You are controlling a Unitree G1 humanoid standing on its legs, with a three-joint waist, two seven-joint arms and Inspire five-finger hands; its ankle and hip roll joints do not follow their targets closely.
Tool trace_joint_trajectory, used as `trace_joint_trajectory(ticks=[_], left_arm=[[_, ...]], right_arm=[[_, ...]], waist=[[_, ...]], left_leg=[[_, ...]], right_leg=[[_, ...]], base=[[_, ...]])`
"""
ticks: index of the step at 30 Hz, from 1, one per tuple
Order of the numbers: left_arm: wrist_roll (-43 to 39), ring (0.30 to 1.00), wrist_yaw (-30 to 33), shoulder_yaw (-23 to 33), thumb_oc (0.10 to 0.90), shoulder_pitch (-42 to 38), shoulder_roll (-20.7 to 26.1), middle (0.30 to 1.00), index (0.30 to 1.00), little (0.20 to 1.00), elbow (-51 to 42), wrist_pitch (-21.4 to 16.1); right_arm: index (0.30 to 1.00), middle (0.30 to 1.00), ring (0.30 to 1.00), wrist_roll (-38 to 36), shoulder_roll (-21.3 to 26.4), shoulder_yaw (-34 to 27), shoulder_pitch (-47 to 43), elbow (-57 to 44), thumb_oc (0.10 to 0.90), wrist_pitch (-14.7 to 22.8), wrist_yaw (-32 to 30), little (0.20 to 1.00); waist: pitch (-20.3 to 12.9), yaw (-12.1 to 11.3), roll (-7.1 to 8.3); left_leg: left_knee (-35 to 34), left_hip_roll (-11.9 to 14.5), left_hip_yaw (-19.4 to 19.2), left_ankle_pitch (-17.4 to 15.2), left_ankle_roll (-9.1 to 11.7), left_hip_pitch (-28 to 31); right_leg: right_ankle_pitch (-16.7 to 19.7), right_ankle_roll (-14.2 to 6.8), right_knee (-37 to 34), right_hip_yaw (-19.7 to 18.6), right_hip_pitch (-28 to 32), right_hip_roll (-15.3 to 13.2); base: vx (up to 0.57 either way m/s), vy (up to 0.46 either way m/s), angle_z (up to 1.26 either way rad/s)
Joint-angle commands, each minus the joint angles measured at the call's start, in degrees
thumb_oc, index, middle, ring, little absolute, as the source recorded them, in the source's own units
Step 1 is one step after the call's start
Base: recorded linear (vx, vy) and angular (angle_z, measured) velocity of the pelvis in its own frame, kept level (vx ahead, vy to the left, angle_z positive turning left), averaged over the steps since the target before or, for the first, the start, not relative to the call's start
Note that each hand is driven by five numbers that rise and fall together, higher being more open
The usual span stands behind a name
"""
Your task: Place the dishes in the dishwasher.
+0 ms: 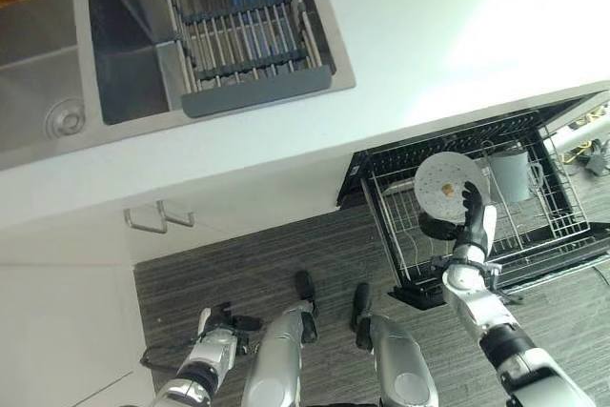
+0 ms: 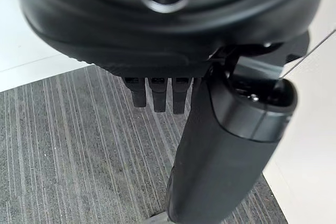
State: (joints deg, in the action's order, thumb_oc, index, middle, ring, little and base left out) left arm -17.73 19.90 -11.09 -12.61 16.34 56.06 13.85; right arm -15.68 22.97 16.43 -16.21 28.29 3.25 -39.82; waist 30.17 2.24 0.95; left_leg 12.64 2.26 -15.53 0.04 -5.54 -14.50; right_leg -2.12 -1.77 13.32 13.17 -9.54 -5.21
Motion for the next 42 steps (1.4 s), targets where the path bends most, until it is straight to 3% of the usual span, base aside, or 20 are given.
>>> trace_joint_trajectory(ticks=[1, 4, 5, 12, 13, 16, 20, 21, 23, 26, 29, 30, 32, 34, 35, 38, 42], left_arm=[[0.5, 0.9, 2.1, -0.8, 0.8, 4.1, -0.6, 0.9, 0.9, 0.9, -0.6, 0.2], [1.3, 0.9, 1.5, 0.5, 0.8, 7.2, -0.9, 0.9, 0.9, 0.9, -1.8, 0.0], [1.6, 0.9, 1.1, 1.1, 0.8, 8.7, -1.1, 0.9, 0.9, 0.9, -2.3, -0.2], [4.4, 0.9, -1.9, 3.6, 0.8, 14.7, -2.4, 0.9, 0.9, 0.9, -2.1, -1.5], [5.4, 0.9, -2.6, 4.0, 0.8, 16.2, -2.9, 0.9, 0.9, 0.9, -0.8, -2.2], [8.2, 0.9, -4.8, 5.2, 0.8, 18.1, -3.5, 0.9, 0.9, 0.9, 0.8, -3.4], [7.6, 0.9, -6.0, 5.3, 0.8, 18.7, -3.3, 0.9, 0.9, 0.9, 2.9, -4.7], [7.0, 0.9, -6.7, 5.6, 0.8, 18.5, -3.0, 0.9, 0.9, 0.9, 3.8, -4.7], [6.3, 0.9, -7.9, 5.8, 0.8, 18.3, -2.5, 0.9, 0.9, 0.9, 4.8, -4.6], [4.2, 0.9, -9.2, 4.2, 0.8, 15.8, -1.5, 0.9, 0.9, 0.9, 8.2, -4.9], [0.4, 0.9, -9.3, 1.7, 0.8, 10.9, -0.9, 0.9, 0.9, 0.9, 10.2, -4.2], [-0.3, 0.9, -9.1, 1.3, 0.8, 10.1, -1.1, 0.9, 0.9, 0.9, 10.4, -4.2], [-1.4, 0.9, -8.9, 0.1, 0.8, 8.1, -2.0, 0.9, 0.9, 0.9, 10.0, -2.3], [-2.4, 0.9, -7.9, -0.7, 0.8, 6.9, -2.6, 0.9, 0.9, 0.9, 9.7, -1.5], [-3.2, 0.9, -6.8, -1.1, 0.8, 5.6, -2.2, 0.9, 0.9, 0.9, 9.1, -0.4], [-3.6, 0.9, -4.8, -1.4, 0.8, 3.2, -0.5, 0.9, 0.9, 0.9, 7.0, 1.5], [-3.2, 0.9, -4.3, -1.4, 0.8, 1.8, 0.5, 0.9, 0.9, 0.9, 7.2, 1.7]], right_arm=[[0.9, 0.9, 0.9, 3.6, 3.3, -3.2, -1.7, -4.5, 0.8, 3.9, -2.1, 0.9], [0.9, 0.9, 0.9, 3.9, 2.9, -5.1, 1.8, -9.6, 0.8, 5.0, -1.8, 0.9], [0.9, 0.9, 0.9, 4.0, 3.3, -6.8, 3.7, -12.8, 0.8, 7.9, -1.6, 0.9], [0.9, 0.9, 0.9, 10.9, 6.9, -17.4, 11.5, -30.0, 0.8, 14.9, -2.4, 0.9], [0.9, 0.9, 0.9, 11.6, 8.1, -20.9, 12.9, -33.7, 0.8, 17.2, -4.6, 0.9], [0.9, 0.9, 0.9, 13.8, 9.4, -27.2, 15.1, -34.8, 0.8, 17.2, -11.7, 0.9], [0.9, 0.9, 0.9, 6.7, 8.6, -31.5, 16.4, -29.6, 0.8, 21.3, -18.1, 0.9], [0.9, 0.9, 0.9, 9.9, 7.4, -34.0, 17.7, -25.3, 0.8, 21.4, -23.8, 0.9], [0.9, 0.9, 0.9, 8.2, 6.2, -36.3, 19.2, -17.8, 0.8, 22.0, -25.7, 0.9], [0.9, 0.9, 0.9, -9.2, 3.2, -38.6, 18.7, -2.5, 0.8, 29.7, -19.8, 0.9], [0.9, 0.9, 0.9, -24.4, 0.6, -36.6, 13.3, 11.4, 0.8, 32.4, -10.8, 0.9], [0.9, 0.9, 0.9, -26.1, 0.3, -35.6, 12.1, 13.6, 0.8, 32.4, -9.5, 0.9], [0.9, 0.9, 0.9, -18.9, 0.6, -31.0, 9.6, 17.7, 0.8, 26.6, -9.2, 0.9], [0.9, 0.9, 0.9, -15.0, 2.0, -24.4, 6.4, 22.4, 0.8, 20.6, -4.3, 0.9], [0.9, 0.9, 0.9, -10.1, 3.9, -18.1, 2.3, 24.4, 0.8, 15.0, 1.0, 0.9], [0.9, 0.9, 0.9, -7.0, 6.5, -10.5, -4.7, 24.2, 0.8, 12.0, 3.6, 0.9], [0.9, 0.9, 0.9, -2.8, 10.5, -5.3, -12.1, 23.1, 0.8, 9.5, 5.0, 0.9]], waist=[[-4.7, 0.2, -1.23], [-6.1, 1.3, -0.72], [-6.9, 1.9, -0.41], [-11.3, 4.9, 0.28], [-12.6, 5.4, 0.33], [-14.6, 6.2, 0.21], [-15.8, 6.9, 0.13], [-16.3, 7.3, -0.02], [-16.4, 7.7, -0.42], [-15.8, 7.6, -1.3], [-14.1, 7.1, -2.78], [-13.7, 7.0, -3.19], [-12.6, 6.6, -4.52], [-11.5, 5.7, -5.41], [-10.5, 4.4, -5.55], [-8.5, 1.7, -4.83], [-6.7, -0.2, -4.25]], left_leg=[[4.6, 3.0, 0.2, -11.0, 3.1, 3.4], [4.6, 3.0, -0.5, -11.6, 3.3, 5.1], [4.6, 3.0, -0.7, -11.8, 3.4, 5.8], [4.6, 3.1, -2.1, -13.1, 4.2, 8.8], [4.6, 3.2, -2.5, -13.5, 4.2, 9.6], [4.6, 3.3, -3.4, -14.2, 4.5, 10.5], [4.6, 3.7, -4.2, -14.4, 4.9, 10.9], [4.6, 3.9, -4.4, -14.3, 5.2, 10.9], [4.6, 4.1, -4.5, -14.1, 5.4, 11.1], [4.6, 4.6, -4.6, -13.2, 5.9, 10.8], [4.6, 4.4, -4.0, -12.4, 6.3, 8.3], [4.6, 4.3, -3.8, -12.2, 6.4, 7.7], [4.6, 3.8, -3.1, -11.5, 6.7, 6.5], [4.6, 3.5, -2.3, -10.8, 6.9, 5.4], [4.6, 3.2, -1.4, -10.3, 6.8, 4.3], [4.6, 3.4, 0.5, -9.7, 6.5, 1.1], [4.6, 3.7, 1.5, -8.7, 6.4, -0.7]], right_leg=[[-4.6, -3.5, 3.9, -1.9, -2.1, 0.0], [-5.3, -3.5, 3.9, -2.8, -0.7, 0.0], [-5.6, -3.6, 3.9, -3.3, -0.2, 0.0], [-6.7, -3.9, 3.9, -5.3, 1.4, -0.1], [-7.0, -3.9, 3.9, -5.6, 1.9, -0.1], [-7.7, -4.0, 3.9, -6.0, 2.1, 0.0], [-8.2, -3.9, 3.9, -6.0, 2.2, 0.1], [-8.3, -3.9, 3.9, -5.8, 2.2, 0.1], [-8.5, -3.6, 3.9, -5.4, 2.5, 0.1], [-8.4, -2.7, 3.9, -4.7, 2.7, 0.0], [-8.1, -2.1, 3.9, -4.2, 0.3, 0.0], [-7.9, -2.0, 3.9, -4.2, -0.2, 0.0], [-7.7, -1.6, 3.9, -4.2, -1.3, -0.1], [-7.5, -1.3, 3.9, -4.2, -2.0, -0.1], [-7.3, -1.2, 3.9, -3.7, -2.7, -0.1], [-7.1, -1.3, 3.9, -2.0, -4.7, 0.0], [-6.5, -1.6, 3.9, 0.0, -5.7, -0.1]], base=[[0.04, 0.011, -0.06], [0.06, 0.03, -0.22], [0.03, 0.021, -0.19], [0.08, 0.046, -0.18], [0.13, 0.034, -0.39], [0.07, 0.014, -0.3], [0.03, -0.017, -0.18], [0.05, -0.021, -0.1], [0.05, -0.006, -0.01], [0.03, -0.001, -0.05], [-0.1, 0.001, 0.05], [-0.11, 0.048, 0.05], [-0.06, 0.065, 0.16], [-0.04, 0.002, 0.3], [-0.09, -0.101, 0.18], [-0.18, -0.182, 0.3], [-0.06, -0.048, 0.27]])
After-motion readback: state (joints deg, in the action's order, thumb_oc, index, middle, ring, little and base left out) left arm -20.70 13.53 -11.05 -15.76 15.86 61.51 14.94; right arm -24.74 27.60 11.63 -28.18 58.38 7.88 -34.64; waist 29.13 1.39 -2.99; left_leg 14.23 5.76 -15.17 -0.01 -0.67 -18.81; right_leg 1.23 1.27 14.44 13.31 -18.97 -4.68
